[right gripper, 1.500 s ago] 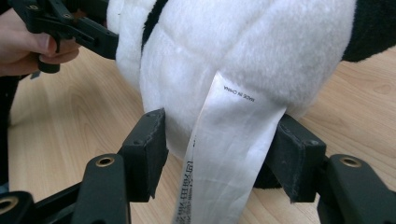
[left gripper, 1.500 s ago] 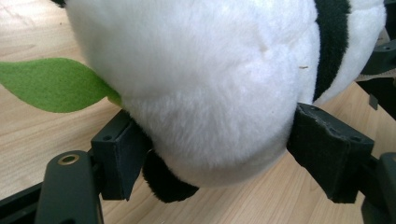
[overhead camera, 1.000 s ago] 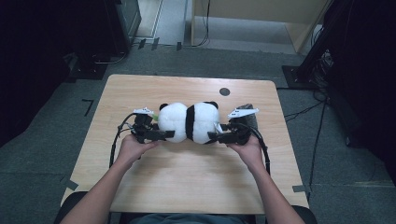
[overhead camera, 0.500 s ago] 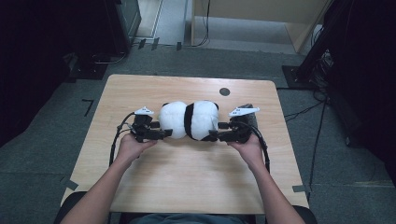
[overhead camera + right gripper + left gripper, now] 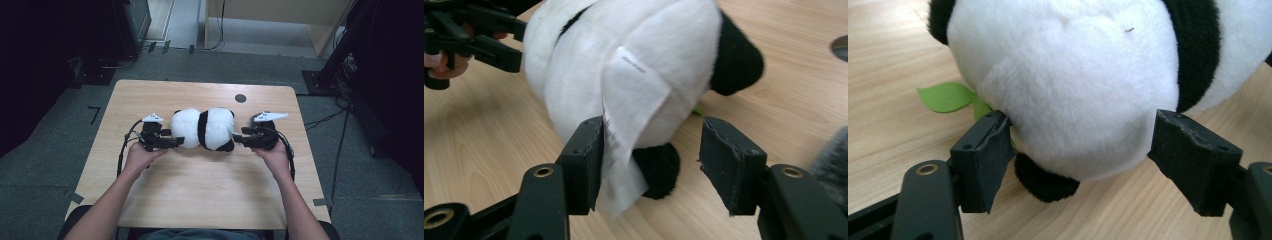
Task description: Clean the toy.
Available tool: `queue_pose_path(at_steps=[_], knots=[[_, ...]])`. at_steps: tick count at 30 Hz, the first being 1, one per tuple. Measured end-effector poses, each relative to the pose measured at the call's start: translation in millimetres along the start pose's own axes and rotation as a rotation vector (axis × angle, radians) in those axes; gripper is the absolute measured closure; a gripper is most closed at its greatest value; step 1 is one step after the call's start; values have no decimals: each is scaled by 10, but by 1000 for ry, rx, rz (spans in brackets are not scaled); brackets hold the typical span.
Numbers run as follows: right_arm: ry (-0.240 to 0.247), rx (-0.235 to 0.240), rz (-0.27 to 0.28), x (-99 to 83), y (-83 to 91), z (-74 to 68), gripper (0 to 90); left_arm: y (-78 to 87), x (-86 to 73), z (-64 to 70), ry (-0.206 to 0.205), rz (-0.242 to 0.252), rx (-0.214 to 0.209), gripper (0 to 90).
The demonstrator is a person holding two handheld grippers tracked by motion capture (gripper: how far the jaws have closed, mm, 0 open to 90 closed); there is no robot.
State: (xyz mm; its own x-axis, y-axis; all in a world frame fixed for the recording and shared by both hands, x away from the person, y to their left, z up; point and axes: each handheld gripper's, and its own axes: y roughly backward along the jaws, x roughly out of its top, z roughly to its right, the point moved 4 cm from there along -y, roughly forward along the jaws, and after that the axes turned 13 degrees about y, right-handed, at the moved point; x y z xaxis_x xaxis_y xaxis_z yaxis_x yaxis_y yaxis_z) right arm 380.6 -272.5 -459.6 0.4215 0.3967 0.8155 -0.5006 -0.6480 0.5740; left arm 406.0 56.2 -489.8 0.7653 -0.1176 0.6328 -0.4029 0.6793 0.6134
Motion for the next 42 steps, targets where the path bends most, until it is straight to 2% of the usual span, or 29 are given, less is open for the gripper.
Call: queue_pose_path(at_steps=[6, 10, 14, 15, 17, 20, 22, 25, 27, 30, 32, 33, 35, 37, 40, 42], knots=[[-35, -39, 9, -55, 102, 147, 466, -12, 27, 5, -18, -1, 16, 261], [-31, -77, 5, -81, 142, 214, 468, 9, 51, 4, -37, 19, 19, 302], [-35, -117, 6, -98, 190, 291, 470, 72, 91, -15, -16, 40, 14, 311], [-39, -128, 3, -104, 206, 318, 470, 96, 106, -26, -13, 52, 27, 311], [-45, -159, 4, -114, 243, 374, 470, 134, 138, -43, -26, 92, 49, 338], [-58, -201, 13, -133, 298, 451, 468, 133, 176, -69, -5, 87, 37, 302], [-64, -228, 18, -150, 310, 483, 463, 112, 187, -74, -8, 79, 41, 300], [-48, -307, 25, -194, 283, 516, 445, 95, 212, -60, -26, 81, 45, 300], [-50, -343, 32, -233, 257, 541, 445, 93, 224, -45, -38, 78, 43, 301], [-47, -371, 39, -283, 239, 598, 466, 92, 239, -27, -75, 76, 55, 301], [-44, -395, 46, -326, 237, 649, 467, 88, 269, -33, -80, 83, 54, 301], [-51, -401, 51, -345, 234, 668, 464, 83, 283, -38, -73, 77, 52, 301], [-73, -431, 28, -418, 225, 753, 460, 79, 298, -52, -67, 75, 49, 301], [-112, -439, 20, -491, 216, 829, 464, 76, 305, -62, -70, 78, 55, 301], [-139, -449, 9, -585, 196, 910, 473, 63, 300, -64, -64, 75, 46, 300], [-166, -438, 8, -640, 167, 948, 475, 50, 283, -57, -75, 74, 48, 297]])
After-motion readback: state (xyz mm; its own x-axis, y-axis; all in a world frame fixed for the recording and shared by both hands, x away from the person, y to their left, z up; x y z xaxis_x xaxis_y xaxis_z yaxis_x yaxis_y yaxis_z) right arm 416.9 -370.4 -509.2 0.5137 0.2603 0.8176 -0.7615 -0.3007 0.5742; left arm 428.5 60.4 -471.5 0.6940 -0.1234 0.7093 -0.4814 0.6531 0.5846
